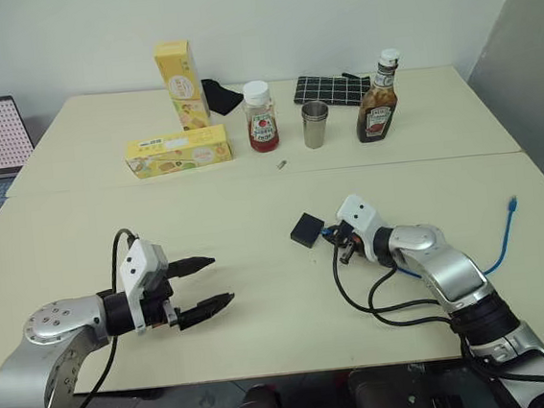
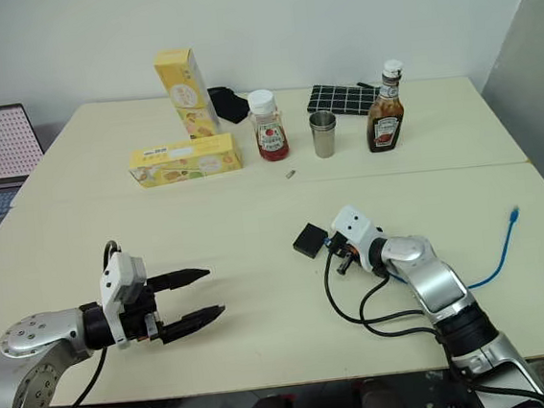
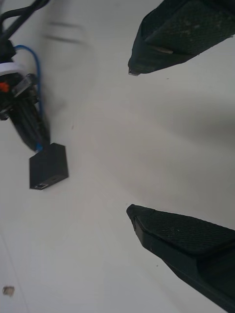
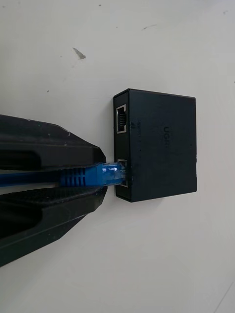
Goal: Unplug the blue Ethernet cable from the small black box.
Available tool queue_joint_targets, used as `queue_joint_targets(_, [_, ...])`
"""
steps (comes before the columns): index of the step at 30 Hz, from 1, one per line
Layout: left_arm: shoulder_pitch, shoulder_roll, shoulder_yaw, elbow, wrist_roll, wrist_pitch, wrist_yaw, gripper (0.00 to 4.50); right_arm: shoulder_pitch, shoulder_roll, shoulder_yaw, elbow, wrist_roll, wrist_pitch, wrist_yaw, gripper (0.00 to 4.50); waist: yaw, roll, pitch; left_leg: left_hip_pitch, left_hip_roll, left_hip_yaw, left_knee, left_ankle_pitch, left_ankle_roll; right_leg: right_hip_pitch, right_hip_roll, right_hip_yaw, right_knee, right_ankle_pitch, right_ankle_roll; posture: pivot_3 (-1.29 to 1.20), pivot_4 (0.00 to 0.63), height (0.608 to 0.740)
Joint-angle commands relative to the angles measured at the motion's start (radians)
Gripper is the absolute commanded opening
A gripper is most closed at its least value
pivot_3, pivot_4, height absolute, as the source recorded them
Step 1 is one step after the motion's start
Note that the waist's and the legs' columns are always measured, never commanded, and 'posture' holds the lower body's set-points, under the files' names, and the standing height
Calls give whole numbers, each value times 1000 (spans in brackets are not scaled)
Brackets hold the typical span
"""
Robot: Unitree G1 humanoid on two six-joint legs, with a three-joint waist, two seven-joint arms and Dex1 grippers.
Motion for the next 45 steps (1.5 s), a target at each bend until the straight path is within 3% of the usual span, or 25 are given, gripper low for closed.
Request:
queue_joint_targets(1, [-37, -11, 51, -24, -144, 116, 23, 4500, -38, -19, 22, -88, -10, -213, 67, 161, -1, 0, 0, 0, 0, 0, 0, 0, 0, 0, 0, 0, 0, 0, 0, 0, 150, 740])
queue_joint_targets(4, [-48, -8, 74, -37, -253, 214, 30, 4500, -67, -42, 62, -83, -33, -451, 143, 161, -7, 0, 0, -1, 0, 1, -1, 0, 0, -1, 0, 1, 0, 0, 0, 0, 150, 740])
queue_joint_targets(11, [-87, -31, 88, -61, -386, 308, 99, 4500, -154, -31, 107, -17, -58, -769, 222, 161, -8, 0, 0, 0, 1, -1, 0, 0, 0, 0, -1, 0, 0, 0, 0, 0, 150, 740])
queue_joint_targets(21, [-105, -59, 84, -74, -467, 336, 158, 4500, -222, -17, 110, 37, -75, -910, 251, 161, -1, 0, 0, 0, 1, -1, 0, 0, -1, 0, -2, 0, 0, 0, 0, 0, 150, 740])
queue_joint_targets(24, [-105, -64, 74, -75, -472, 332, 165, 4121, -226, -12, 108, 34, -75, -914, 253, 161, -1, 0, 0, 0, 1, -1, 0, 0, -1, 0, -2, 0, 0, 0, 0, 0, 150, 740])
queue_joint_targets(39, [-122, -68, 21, -58, -415, 315, 172, 835, -197, -8, 118, -2, -107, -910, 252, 160, -1, 0, 0, 0, 1, -1, 0, 1, -1, 0, -2, 0, 0, 0, 0, 0, 150, 740])
queue_joint_targets(43, [-109, -65, 14, -62, -406, 311, 165, 780, -187, -23, 125, -7, -122, -924, 263, 160, -1, 0, 0, 0, 1, -1, 0, 1, -1, 0, -2, 0, 0, 0, 0, 0, 150, 740])
queue_joint_targets(45, [-111, -64, 10, -57, -392, 300, 159, 780, -192, -33, 126, -3, -130, -944, 269, 861, -1, 0, 0, 0, 1, -1, 0, 1, -1, 0, -2, 0, 0, 0, 0, 0, 150, 740])
